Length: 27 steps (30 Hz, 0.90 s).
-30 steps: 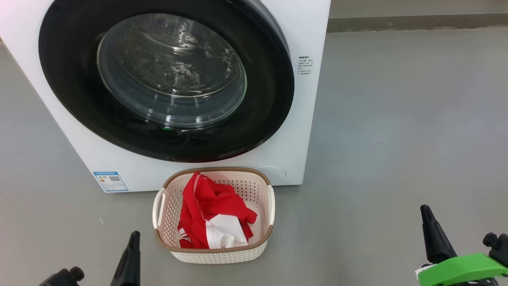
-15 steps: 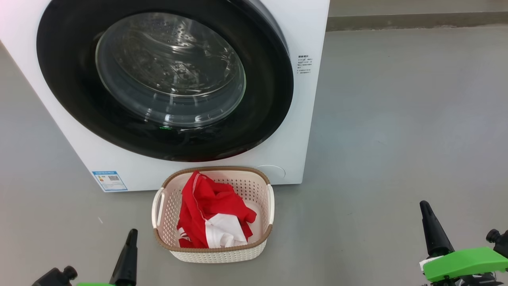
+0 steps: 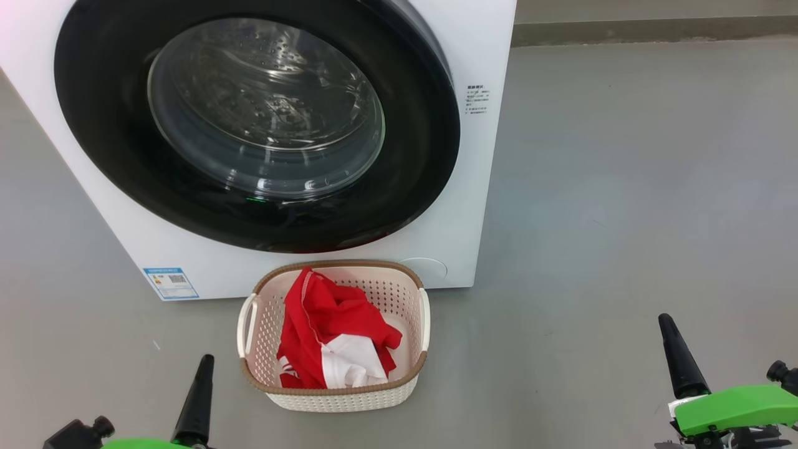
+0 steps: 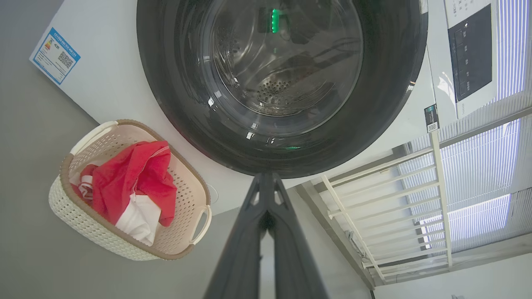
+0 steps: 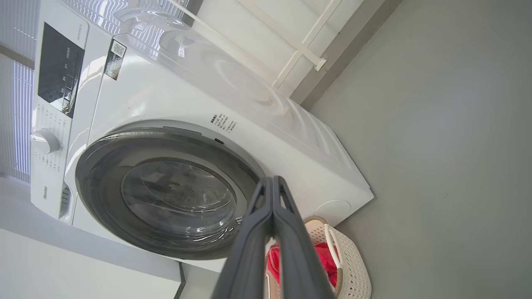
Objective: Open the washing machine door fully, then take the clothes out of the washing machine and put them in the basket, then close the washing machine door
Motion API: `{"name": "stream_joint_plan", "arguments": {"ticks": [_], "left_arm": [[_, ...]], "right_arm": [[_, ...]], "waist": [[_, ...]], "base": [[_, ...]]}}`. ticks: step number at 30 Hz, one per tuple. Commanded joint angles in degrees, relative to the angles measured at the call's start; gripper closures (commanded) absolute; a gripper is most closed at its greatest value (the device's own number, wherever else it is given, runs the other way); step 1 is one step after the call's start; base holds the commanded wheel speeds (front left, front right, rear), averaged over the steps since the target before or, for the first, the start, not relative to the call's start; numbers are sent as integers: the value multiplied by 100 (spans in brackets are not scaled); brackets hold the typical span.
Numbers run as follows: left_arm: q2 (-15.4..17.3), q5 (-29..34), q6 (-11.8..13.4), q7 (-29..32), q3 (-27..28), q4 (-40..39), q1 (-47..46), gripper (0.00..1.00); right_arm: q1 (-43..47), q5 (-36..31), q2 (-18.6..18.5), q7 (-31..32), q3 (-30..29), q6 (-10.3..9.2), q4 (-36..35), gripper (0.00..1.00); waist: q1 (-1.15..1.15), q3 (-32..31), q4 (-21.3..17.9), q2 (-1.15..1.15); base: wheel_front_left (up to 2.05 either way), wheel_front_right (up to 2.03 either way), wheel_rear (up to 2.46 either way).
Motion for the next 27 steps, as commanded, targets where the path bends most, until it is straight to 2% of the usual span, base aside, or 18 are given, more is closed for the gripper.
{"name": "stream_joint_plan", "arguments": {"ticks": [1,27], "left_arm": [[64,-146,-88,35,168,-110,-238,100],[80,-1831,-180,463,354,43,-387,100]], "right_arm": [[-348,152,-94,55,42,1,-126,100],[-560,1878,-126,493,45,-4,-5,100]], "waist": [[0,1,-1,0],[0,42,-26,0]], "base": [[0,0,0],[0,0,0]]}}
